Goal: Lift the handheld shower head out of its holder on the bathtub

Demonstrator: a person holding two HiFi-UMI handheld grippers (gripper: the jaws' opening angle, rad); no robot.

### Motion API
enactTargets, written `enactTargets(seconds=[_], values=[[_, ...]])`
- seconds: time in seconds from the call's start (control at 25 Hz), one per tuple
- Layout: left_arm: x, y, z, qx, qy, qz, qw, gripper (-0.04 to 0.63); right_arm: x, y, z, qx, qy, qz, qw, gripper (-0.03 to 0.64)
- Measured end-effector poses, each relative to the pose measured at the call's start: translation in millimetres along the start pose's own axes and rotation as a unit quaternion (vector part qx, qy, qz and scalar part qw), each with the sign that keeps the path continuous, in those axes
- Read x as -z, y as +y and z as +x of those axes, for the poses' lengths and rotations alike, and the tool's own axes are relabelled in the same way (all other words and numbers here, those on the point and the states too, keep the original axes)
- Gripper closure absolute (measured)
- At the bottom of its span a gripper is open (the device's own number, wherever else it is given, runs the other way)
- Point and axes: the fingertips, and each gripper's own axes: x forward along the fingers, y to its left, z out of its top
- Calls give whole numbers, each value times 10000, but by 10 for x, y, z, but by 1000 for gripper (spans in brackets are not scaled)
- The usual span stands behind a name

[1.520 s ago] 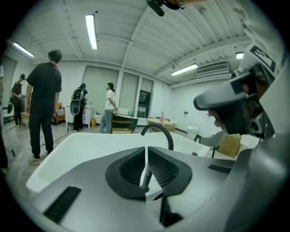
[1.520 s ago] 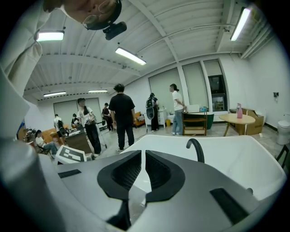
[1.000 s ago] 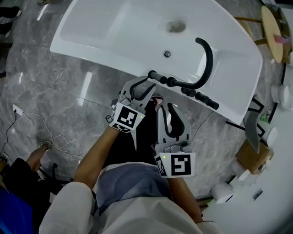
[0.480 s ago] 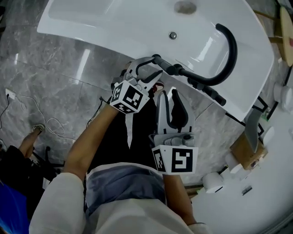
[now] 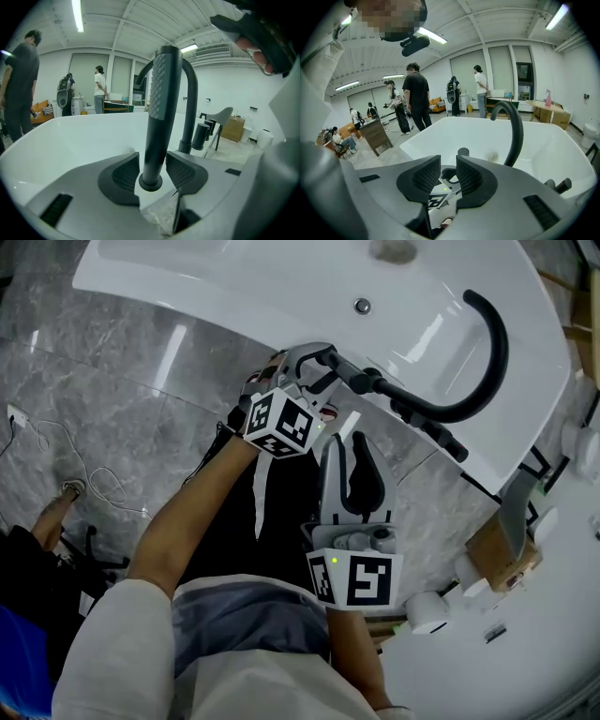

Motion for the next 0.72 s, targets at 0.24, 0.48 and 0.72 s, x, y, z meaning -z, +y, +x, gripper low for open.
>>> enactTargets(seconds=[0.24, 0.48, 0.72], values=[[13, -15, 9, -87, 22, -120, 9999, 454, 34, -55, -52, 45, 22, 53, 10000, 520], [5, 17, 3, -85, 140, -260, 9995, 457, 52, -68, -78, 76, 23, 102, 9999, 520], [-62, 55, -76, -79, 144, -536, 9984, 459, 32, -81, -110, 86, 6, 158, 9998, 519]])
